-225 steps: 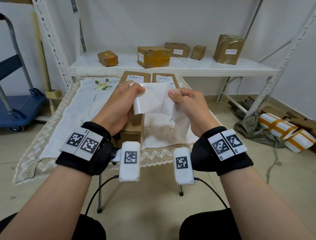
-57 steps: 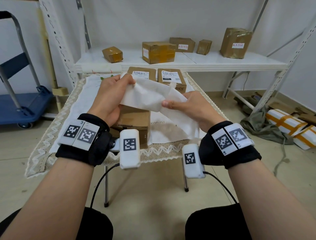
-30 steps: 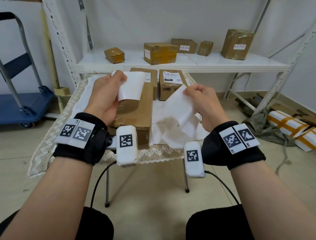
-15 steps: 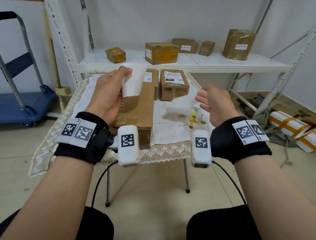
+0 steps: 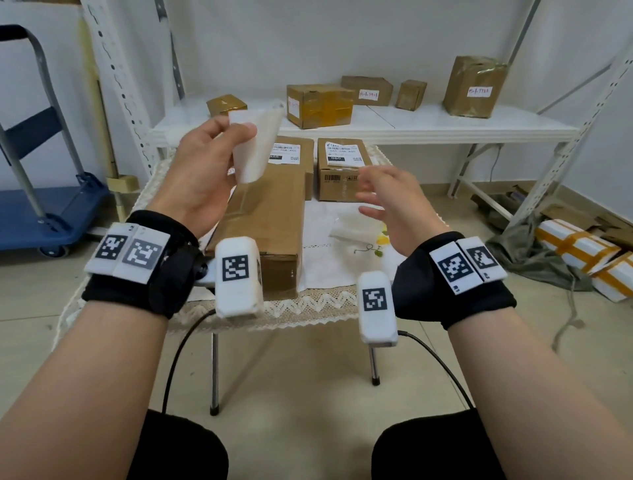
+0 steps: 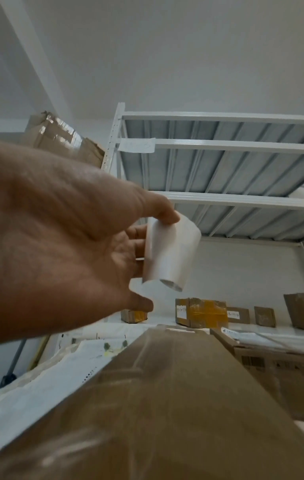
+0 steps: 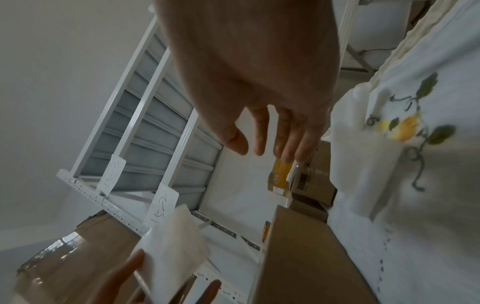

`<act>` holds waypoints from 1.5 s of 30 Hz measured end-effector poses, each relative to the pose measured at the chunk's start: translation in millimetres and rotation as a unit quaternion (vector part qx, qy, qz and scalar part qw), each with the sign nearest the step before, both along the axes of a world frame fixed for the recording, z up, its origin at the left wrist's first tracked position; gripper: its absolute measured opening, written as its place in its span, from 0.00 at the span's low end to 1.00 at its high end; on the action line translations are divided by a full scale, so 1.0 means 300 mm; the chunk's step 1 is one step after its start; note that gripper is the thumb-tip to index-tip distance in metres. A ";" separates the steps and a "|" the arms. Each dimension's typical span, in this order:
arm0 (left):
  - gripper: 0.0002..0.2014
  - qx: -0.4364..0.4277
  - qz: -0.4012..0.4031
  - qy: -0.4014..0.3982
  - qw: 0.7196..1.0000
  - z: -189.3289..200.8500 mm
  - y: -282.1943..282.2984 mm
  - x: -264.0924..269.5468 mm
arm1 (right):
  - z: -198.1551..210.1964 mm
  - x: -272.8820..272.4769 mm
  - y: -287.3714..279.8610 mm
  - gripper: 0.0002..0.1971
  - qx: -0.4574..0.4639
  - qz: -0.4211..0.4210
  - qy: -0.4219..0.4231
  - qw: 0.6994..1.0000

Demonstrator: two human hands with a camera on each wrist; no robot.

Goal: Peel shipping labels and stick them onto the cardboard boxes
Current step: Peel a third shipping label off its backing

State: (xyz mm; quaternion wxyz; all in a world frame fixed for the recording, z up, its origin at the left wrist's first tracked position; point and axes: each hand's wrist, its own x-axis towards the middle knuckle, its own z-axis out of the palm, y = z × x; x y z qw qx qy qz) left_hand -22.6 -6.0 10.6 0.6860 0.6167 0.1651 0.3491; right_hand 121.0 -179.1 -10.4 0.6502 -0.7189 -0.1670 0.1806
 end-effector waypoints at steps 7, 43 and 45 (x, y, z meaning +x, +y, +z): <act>0.10 -0.056 -0.027 -0.010 0.998 -0.032 0.106 -0.038 | -0.025 -0.063 0.099 0.09 -0.020 0.092 0.062 0.994; 0.26 -0.148 0.022 -0.030 0.988 -0.143 -0.055 -0.068 | -0.046 -0.168 0.171 0.20 -0.060 0.103 0.060 0.991; 0.17 -0.132 0.028 -0.029 0.990 -0.136 -0.044 -0.069 | -0.033 -0.174 0.163 0.14 -0.037 0.083 0.052 0.994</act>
